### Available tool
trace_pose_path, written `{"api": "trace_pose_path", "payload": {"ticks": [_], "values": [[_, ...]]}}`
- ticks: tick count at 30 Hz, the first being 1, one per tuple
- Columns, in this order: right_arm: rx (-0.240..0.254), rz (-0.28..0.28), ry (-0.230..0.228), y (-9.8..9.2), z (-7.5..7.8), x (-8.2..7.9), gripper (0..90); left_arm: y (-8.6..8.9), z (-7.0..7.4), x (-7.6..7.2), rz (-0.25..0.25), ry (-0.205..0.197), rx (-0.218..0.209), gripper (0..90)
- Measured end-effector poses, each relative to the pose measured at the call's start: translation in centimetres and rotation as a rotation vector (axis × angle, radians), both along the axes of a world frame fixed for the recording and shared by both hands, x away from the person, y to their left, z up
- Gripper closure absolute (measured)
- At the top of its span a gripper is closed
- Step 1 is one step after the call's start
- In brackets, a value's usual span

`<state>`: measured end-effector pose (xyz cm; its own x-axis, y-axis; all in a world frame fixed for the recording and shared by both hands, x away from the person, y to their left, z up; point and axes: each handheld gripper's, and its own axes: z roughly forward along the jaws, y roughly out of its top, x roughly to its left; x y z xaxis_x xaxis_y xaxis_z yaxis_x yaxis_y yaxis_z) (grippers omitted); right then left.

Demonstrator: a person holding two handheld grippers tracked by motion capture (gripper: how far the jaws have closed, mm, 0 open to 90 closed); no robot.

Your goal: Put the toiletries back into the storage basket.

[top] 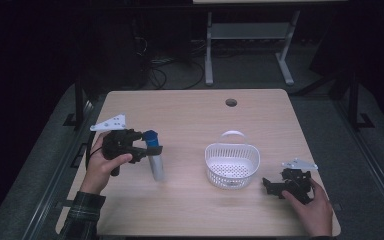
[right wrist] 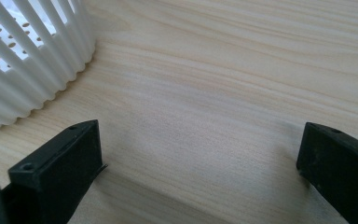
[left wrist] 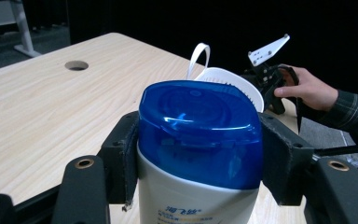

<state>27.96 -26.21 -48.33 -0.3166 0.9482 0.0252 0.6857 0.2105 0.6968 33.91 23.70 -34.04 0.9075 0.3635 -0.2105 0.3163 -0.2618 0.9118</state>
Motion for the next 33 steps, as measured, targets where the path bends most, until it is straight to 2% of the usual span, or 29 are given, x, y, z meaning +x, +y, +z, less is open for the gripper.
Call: {"api": "trace_pose_path", "payload": {"ticks": [33], "values": [[0.0,0.0,0.0,0.0,0.0,0.0,0.0,-5.6,3.8,0.8,-0.08,-0.058,-0.016,38.2]]}}
